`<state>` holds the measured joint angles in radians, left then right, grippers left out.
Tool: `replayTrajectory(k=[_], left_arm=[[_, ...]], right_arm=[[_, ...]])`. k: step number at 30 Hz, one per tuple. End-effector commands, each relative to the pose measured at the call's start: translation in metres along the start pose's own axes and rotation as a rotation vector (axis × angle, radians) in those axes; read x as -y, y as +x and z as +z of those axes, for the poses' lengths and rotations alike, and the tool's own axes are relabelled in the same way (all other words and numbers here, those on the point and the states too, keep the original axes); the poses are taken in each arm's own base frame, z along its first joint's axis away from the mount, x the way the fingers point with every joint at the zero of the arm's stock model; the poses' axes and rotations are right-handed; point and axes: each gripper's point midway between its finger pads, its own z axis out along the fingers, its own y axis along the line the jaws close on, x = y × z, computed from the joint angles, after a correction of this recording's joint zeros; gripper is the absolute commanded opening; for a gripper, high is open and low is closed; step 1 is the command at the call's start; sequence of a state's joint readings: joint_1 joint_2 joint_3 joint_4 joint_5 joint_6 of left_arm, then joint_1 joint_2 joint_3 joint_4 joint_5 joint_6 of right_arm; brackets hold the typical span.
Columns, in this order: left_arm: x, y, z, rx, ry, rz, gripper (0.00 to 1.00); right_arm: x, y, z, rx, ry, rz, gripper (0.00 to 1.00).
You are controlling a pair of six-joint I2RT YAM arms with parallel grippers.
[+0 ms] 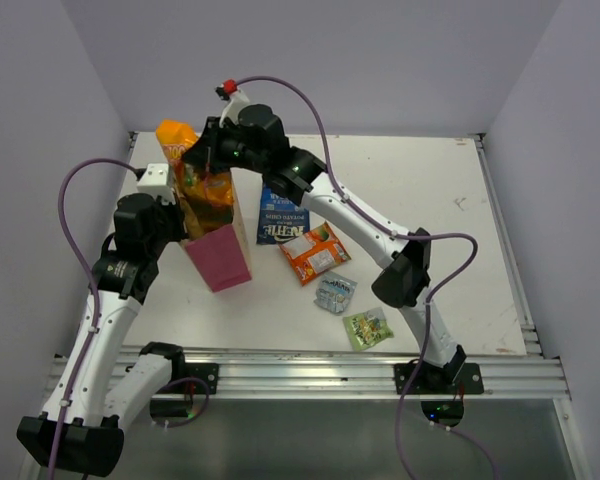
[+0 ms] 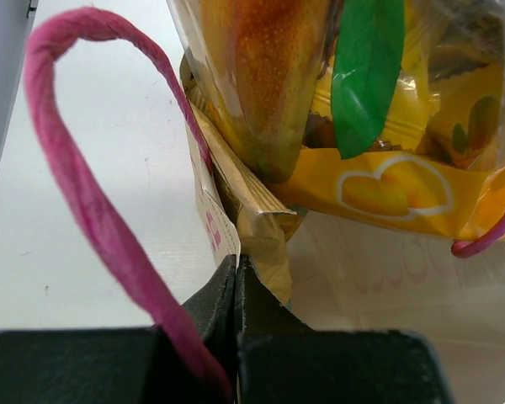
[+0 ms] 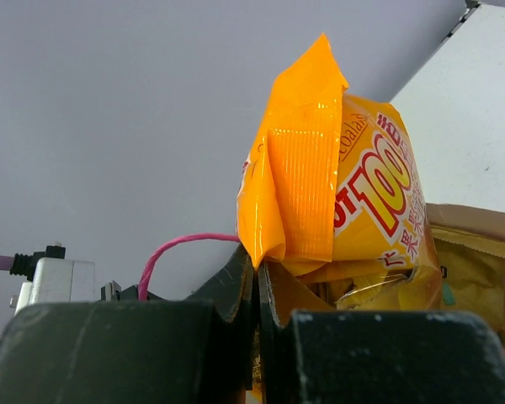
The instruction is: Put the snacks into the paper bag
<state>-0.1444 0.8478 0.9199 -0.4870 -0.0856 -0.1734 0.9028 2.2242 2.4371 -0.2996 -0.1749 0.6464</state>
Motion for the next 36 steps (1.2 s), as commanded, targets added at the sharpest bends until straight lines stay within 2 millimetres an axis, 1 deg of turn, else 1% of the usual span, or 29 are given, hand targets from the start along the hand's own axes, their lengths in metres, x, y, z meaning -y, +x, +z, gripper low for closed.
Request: replayTrajectory(k=[1, 3, 4, 5, 6, 7, 9, 10, 12, 13, 14, 16, 18, 19, 20, 21, 22, 23, 24, 25, 26, 28, 30, 31, 32, 33, 34, 35, 36], left_arm=[[0.007, -0.002, -0.003, 0.002, 0.032, -0.019, 0.00], [0.006, -0.003, -0.003, 0.004, 0.029, -0.016, 0.00], [0.006, -0.002, -0.004, 0.003, 0.029, -0.016, 0.00], [0.006, -0.002, -0.004, 0.002, 0.026, -0.018, 0.00], [0.005, -0.001, -0.004, 0.002, 0.024, -0.016, 0.00], [0.005, -0.002, -0.005, 0.007, 0.025, -0.015, 0.00], [0.005, 0.000, -0.004, 0.007, 0.023, -0.016, 0.00], [0.005, 0.001, -0.003, 0.005, 0.026, -0.014, 0.00], [0.006, 0.000, -0.003, 0.006, 0.030, -0.015, 0.00], [0.006, 0.001, -0.001, 0.001, 0.030, -0.013, 0.00], [0.006, 0.000, -0.001, 0.003, 0.032, -0.009, 0.00], [0.007, 0.000, 0.001, 0.004, 0.034, -0.007, 0.00], [0.008, 0.002, 0.003, -0.001, 0.039, -0.007, 0.00], [0.008, 0.001, 0.003, 0.001, 0.041, -0.007, 0.00], [0.009, 0.001, 0.004, 0.001, 0.046, -0.005, 0.00], [0.009, 0.001, 0.005, -0.001, 0.046, -0.005, 0.00], [0.009, 0.001, 0.005, -0.001, 0.046, -0.005, 0.00], [0.009, 0.001, 0.006, -0.001, 0.046, -0.001, 0.00], [0.009, 0.001, 0.006, 0.001, 0.046, -0.001, 0.00], [0.009, 0.001, 0.006, 0.001, 0.046, 0.001, 0.00], [0.009, 0.001, 0.007, 0.001, 0.046, 0.000, 0.00], [0.008, 0.001, 0.009, 0.002, 0.041, 0.001, 0.00], [0.005, 0.005, 0.011, -0.001, 0.026, 0.003, 0.00], [0.003, 0.004, 0.012, 0.011, 0.016, 0.003, 0.00], [0.002, 0.008, 0.013, 0.007, 0.010, 0.008, 0.00], [0.000, 0.008, 0.013, 0.008, 0.000, 0.008, 0.00], [-0.002, 0.006, 0.012, 0.014, -0.010, 0.006, 0.00], [-0.007, 0.004, 0.011, 0.024, -0.041, 0.004, 0.00], [-0.012, 0.003, 0.010, 0.031, -0.066, 0.000, 0.00]], right_arm=[[-0.035, -0.043, -0.008, 0.139, -0.098, -0.030, 0.00], [-0.034, -0.034, -0.008, 0.115, -0.104, -0.017, 0.00], [-0.027, -0.019, -0.005, 0.081, -0.093, -0.017, 0.00], [-0.024, -0.012, -0.005, 0.061, -0.086, -0.035, 0.00], [-0.027, -0.009, -0.009, 0.049, -0.092, -0.044, 0.00], [-0.014, 0.011, -0.007, 0.003, -0.066, -0.039, 0.00], [-0.009, 0.024, -0.009, -0.006, -0.068, -0.050, 0.00], [0.003, 0.041, -0.011, -0.039, -0.045, -0.047, 0.00], [0.007, 0.054, -0.014, -0.064, -0.034, -0.061, 0.00], [0.012, 0.064, -0.016, -0.087, -0.022, -0.066, 0.00], [0.008, 0.061, -0.023, -0.087, -0.023, -0.083, 0.00], [0.005, 0.063, -0.028, -0.093, -0.019, -0.100, 0.00], [0.000, 0.057, -0.037, -0.095, -0.017, -0.124, 0.00], [-0.004, 0.050, -0.040, -0.086, -0.021, -0.138, 0.00], [-0.004, 0.050, -0.044, -0.101, -0.013, -0.158, 0.00], [-0.009, 0.044, -0.048, -0.098, -0.017, -0.176, 0.01], [-0.020, 0.029, -0.052, -0.074, -0.033, -0.196, 0.12], [-0.021, 0.027, -0.058, -0.087, -0.026, -0.225, 0.23], [-0.027, 0.019, -0.062, -0.081, -0.030, -0.248, 0.55], [-0.044, -0.004, -0.070, -0.036, -0.054, -0.276, 0.65], [-0.048, -0.010, -0.077, -0.038, -0.052, -0.306, 0.67], [-0.071, -0.043, -0.098, 0.037, -0.072, -0.344, 0.71], [-0.077, -0.058, -0.114, 0.069, -0.053, -0.382, 0.76], [-0.073, -0.068, -0.124, 0.091, -0.007, -0.390, 0.80], [-0.063, -0.076, -0.130, 0.105, 0.037, -0.409, 0.81], [-0.042, -0.072, -0.129, 0.091, 0.107, -0.412, 0.84], [-0.028, -0.073, -0.134, 0.085, 0.150, -0.404, 0.84], [0.003, -0.078, -0.137, 0.078, 0.216, -0.360, 0.84], [0.038, -0.061, -0.133, 0.024, 0.276, -0.318, 0.84]])
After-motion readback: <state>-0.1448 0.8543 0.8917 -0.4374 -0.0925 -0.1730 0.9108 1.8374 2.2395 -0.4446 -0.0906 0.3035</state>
